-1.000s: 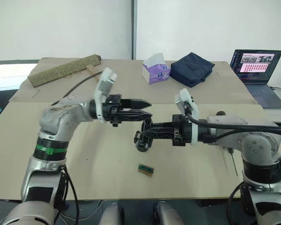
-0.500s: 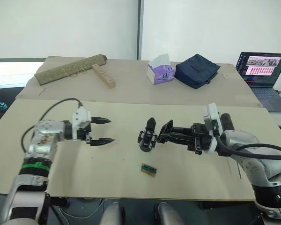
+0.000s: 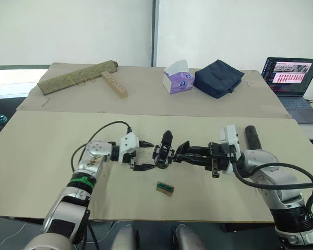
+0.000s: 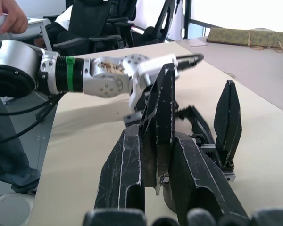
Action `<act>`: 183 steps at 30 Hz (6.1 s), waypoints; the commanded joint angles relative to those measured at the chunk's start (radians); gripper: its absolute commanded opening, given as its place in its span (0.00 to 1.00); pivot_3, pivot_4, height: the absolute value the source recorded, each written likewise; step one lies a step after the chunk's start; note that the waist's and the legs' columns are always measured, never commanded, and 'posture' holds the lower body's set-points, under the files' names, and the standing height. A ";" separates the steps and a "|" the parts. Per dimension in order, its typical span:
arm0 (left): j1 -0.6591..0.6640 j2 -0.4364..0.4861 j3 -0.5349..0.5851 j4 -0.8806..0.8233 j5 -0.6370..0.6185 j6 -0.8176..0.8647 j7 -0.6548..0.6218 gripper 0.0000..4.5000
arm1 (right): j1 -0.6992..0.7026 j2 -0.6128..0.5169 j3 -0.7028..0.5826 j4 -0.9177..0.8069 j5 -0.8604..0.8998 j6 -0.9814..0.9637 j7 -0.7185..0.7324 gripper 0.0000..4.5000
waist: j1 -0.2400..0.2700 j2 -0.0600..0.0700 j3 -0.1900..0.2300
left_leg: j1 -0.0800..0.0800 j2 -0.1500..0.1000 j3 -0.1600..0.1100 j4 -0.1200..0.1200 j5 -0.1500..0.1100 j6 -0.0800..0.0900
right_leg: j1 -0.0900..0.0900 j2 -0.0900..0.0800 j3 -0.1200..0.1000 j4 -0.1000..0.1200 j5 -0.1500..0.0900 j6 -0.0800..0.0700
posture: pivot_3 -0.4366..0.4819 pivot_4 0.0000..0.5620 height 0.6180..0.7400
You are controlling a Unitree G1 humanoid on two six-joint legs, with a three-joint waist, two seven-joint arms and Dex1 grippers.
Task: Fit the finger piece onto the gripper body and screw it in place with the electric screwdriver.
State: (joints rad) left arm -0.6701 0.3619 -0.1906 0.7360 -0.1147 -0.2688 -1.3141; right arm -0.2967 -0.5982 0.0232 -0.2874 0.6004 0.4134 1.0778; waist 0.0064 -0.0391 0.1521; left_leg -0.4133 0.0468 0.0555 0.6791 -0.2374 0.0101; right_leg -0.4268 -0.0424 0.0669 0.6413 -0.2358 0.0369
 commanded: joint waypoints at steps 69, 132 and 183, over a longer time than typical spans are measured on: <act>0.063 -0.053 -0.057 -0.082 0.058 0.112 0.053 0.51 | -0.163 0.118 0.216 0.161 -0.262 -0.063 0.001 0.08 | -0.011 0.001 -0.001 | 0.005 0.000 0.000 0.000 0.000 0.000 | 0.004 0.000 0.000 0.002 0.000 0.000 | 0.48 0.27 1.00; 0.086 -0.029 -0.071 -0.070 0.066 0.120 0.082 0.51 | -0.265 0.089 0.298 0.204 -0.262 0.162 0.008 0.08 | -0.020 0.005 -0.026 | 0.011 0.000 0.000 -0.001 -0.002 0.003 | 0.007 0.000 0.000 0.002 -0.001 -0.001 | 0.48 0.27 1.00; 0.344 0.349 0.372 -0.870 -0.591 0.458 0.027 0.99 | 0.831 0.196 -0.690 -0.331 -0.083 -0.099 -0.480 1.00 | -0.029 0.013 -0.016 | 0.015 0.004 0.005 -0.010 -0.002 0.003 | 0.005 -0.003 0.005 0.000 -0.012 -0.003 | 0.48 0.27 1.00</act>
State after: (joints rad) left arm -0.2983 0.7123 0.1902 -0.1172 -0.6921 0.1677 -1.2948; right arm 0.5782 -0.3348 -0.6603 -0.5800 0.5460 0.2621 0.6496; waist -0.0227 -0.0261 0.1362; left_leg -0.3986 0.0497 0.0612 0.6693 -0.2397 0.0128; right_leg -0.4222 -0.0454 0.0744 0.6413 -0.2473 0.0336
